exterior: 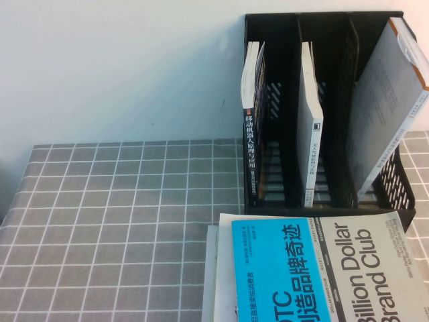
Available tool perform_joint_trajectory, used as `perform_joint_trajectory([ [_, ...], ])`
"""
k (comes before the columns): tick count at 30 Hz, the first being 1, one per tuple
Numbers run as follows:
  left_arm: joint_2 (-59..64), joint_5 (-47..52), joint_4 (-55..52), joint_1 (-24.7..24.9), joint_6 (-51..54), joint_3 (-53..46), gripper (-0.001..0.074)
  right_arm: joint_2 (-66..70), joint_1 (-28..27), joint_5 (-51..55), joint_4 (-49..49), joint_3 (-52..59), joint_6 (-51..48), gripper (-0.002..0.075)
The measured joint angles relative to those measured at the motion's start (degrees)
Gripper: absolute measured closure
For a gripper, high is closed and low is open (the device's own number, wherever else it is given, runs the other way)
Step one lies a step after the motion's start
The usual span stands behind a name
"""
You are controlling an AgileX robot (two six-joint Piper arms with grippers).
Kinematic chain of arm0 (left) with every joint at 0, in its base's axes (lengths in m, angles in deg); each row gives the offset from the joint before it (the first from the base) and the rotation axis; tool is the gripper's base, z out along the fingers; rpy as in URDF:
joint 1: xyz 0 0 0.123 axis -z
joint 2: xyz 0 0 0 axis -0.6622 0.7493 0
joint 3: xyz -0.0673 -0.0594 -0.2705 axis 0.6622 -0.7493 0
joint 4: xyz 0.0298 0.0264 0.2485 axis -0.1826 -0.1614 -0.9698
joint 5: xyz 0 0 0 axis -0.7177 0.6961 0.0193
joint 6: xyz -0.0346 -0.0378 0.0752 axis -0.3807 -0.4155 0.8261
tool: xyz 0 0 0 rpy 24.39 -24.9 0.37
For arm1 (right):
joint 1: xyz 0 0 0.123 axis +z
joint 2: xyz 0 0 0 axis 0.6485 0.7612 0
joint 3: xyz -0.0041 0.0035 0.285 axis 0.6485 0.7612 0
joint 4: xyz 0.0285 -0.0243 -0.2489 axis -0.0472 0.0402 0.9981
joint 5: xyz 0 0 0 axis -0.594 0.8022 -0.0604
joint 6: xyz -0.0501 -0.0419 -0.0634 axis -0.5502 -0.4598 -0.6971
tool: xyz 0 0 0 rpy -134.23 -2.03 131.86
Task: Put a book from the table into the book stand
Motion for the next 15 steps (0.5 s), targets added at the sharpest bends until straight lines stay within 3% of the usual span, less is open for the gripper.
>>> perform_joint_trajectory([
  [9,-0.1,-26.17,-9.61,0.0,-2.31,0.0,0.0738,0.0,0.0,-2.98,-0.37,0.0,-0.48,0.0729],
  [15,-0.1,-36.65,-11.88,0.0,-5.18,0.0,0.0738,0.0,0.0,-3.42,-2.57,0.0,-0.48,0.0729],
])
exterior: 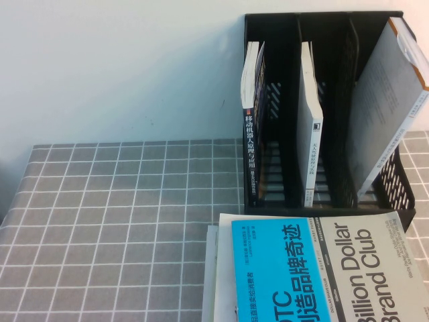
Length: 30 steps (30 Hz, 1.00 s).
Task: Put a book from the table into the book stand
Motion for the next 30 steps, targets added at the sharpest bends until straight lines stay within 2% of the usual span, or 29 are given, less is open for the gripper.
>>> perform_joint_trajectory([
  [4,-0.12,6.94,7.47,0.0,-15.6,0.0,0.0738,0.0,0.0,0.0,-1.83,0.0,0.0,0.0729],
  [8,-0.12,23.87,29.1,0.0,-34.56,0.0,0.0738,0.0,0.0,0.0,-3.04,0.0,0.0,0.0729],
  [10,-0.12,30.88,39.33,0.0,-39.72,0.0,0.0738,0.0,0.0,0.0,-3.07,0.0,0.0,0.0729],
  [12,-0.12,35.14,45.12,0.0,-41.16,0.0,0.0738,0.0,0.0,0.0,-3.17,0.0,0.0,0.0729],
  [18,-0.12,39.11,48.92,0.0,-42.5,0.0,0.0738,0.0,0.0,0.41,-3.2,0.0,0.24,0.0729],
  [22,-0.12,39.23,49.71,0.0,-42.71,0.0,0.0738,0.0,0.0,-2.26,-3.31,0.0,4.6,0.0729],
  [26,-0.12,34.86,45.86,0.0,-45.24,0.0,0.0738,0.0,0.0,-4.77,-3.18,0.0,5.75,0.0729],
  [30,-0.12,34.93,38.11,0.0,-48.4,0.3,0.0738,0.0,0.0,4.35,-3.05,-3.17,6.24,0.0729],
])
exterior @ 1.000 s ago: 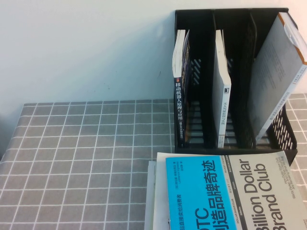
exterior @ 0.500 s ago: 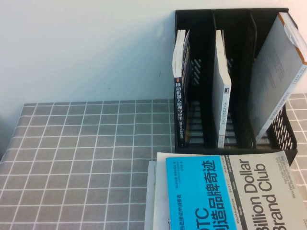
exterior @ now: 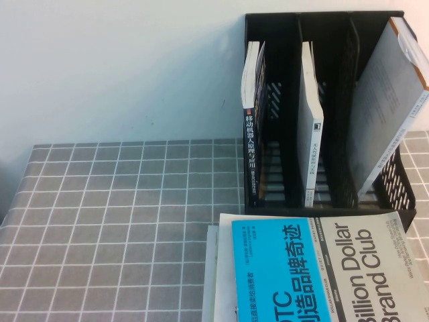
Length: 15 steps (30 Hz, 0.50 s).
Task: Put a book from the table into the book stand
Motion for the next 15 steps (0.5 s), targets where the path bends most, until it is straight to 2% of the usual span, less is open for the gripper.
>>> perform_joint_trajectory([
  [7,1.67,25.41,-24.33,0.0,-3.08,12.39,0.0738,2.8,0.0,22.74,0.13,-11.68,0.08,0.0729],
  [12,11.77,47.05,-22.95,0.0,-2.09,22.13,0.0738,12.5,0.0,38.59,0.21,-20.38,-7.02,0.0729],
  [15,19.64,54.79,-14.97,0.0,6.46,26.48,0.0738,20.48,0.0,47.42,0.21,-25.75,-11.64,0.0729],
])
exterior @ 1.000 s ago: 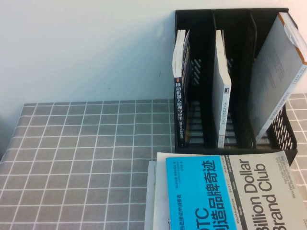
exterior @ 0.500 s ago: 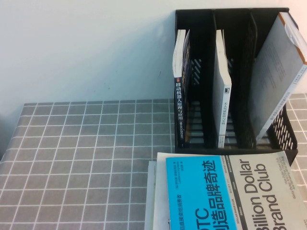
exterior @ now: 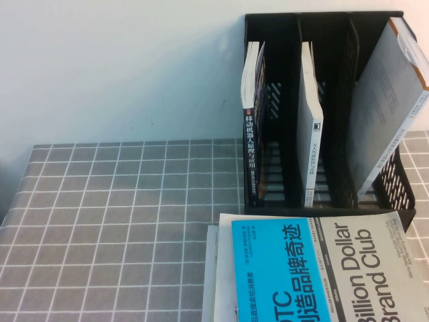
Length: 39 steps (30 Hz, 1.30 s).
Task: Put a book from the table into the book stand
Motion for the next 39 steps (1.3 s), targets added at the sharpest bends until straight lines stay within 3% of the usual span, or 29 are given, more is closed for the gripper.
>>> perform_joint_trajectory([
  [8,17.23,0.72,43.83,0.0,38.82,3.92,0.0738,20.36,0.0,7.01,-5.63,-5.92,-3.66,0.0729],
  [15,30.57,8.32,85.0,0.0,70.02,3.92,0.0738,36.99,0.0,1.95,-15.71,-6.32,-9.97,0.0729],
  [19,36.04,13.07,100.98,0.0,84.58,4.06,0.0738,44.06,0.0,-0.3,-18.38,-6.36,-13.8,0.0729],
  [26,39.22,11.31,105.65,0.0,90.5,4.06,0.0738,52.04,0.0,-2.59,-26.2,-6.45,-21.97,0.0729],
  [33,39.32,7.78,107.44,0.0,93.83,4.06,0.0738,53.63,0.0,-2.23,-41.9,-6.45,-33.98,0.0729],
  [39,41.7,7.97,111.99,0.0,96.12,4.1,0.0738,53.72,0.46,-1.75,-48.3,-6.45,-37.6,0.0729],
])
